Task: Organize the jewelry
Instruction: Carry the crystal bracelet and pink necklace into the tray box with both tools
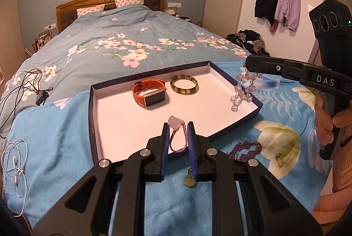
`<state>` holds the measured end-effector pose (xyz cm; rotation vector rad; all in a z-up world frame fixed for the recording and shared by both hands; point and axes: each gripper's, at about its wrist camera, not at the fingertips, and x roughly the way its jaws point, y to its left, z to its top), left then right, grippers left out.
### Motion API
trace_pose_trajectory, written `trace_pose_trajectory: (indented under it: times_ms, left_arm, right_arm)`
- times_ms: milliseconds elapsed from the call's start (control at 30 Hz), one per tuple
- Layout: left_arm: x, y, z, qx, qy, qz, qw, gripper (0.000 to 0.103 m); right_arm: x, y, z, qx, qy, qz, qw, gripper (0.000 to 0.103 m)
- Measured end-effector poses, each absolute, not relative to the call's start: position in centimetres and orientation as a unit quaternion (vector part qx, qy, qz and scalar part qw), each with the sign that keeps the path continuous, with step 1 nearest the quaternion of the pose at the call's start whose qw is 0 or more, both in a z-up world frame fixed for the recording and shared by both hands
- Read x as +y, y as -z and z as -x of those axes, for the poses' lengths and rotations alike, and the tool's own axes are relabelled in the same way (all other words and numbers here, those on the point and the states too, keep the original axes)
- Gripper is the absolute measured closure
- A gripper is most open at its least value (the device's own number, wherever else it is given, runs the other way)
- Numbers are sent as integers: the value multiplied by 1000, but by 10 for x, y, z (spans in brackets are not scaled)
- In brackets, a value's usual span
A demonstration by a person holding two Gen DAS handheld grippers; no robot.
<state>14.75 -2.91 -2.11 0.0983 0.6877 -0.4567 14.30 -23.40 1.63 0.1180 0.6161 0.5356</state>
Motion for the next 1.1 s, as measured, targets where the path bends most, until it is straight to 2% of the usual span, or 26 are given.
trace_pose_trajectory:
  times_ms: [1100]
  left_arm:
    - [-37,40,-215,373,201,-43,905,86]
  right_arm:
    - [-213,4,-206,328,-251,-65,908,95]
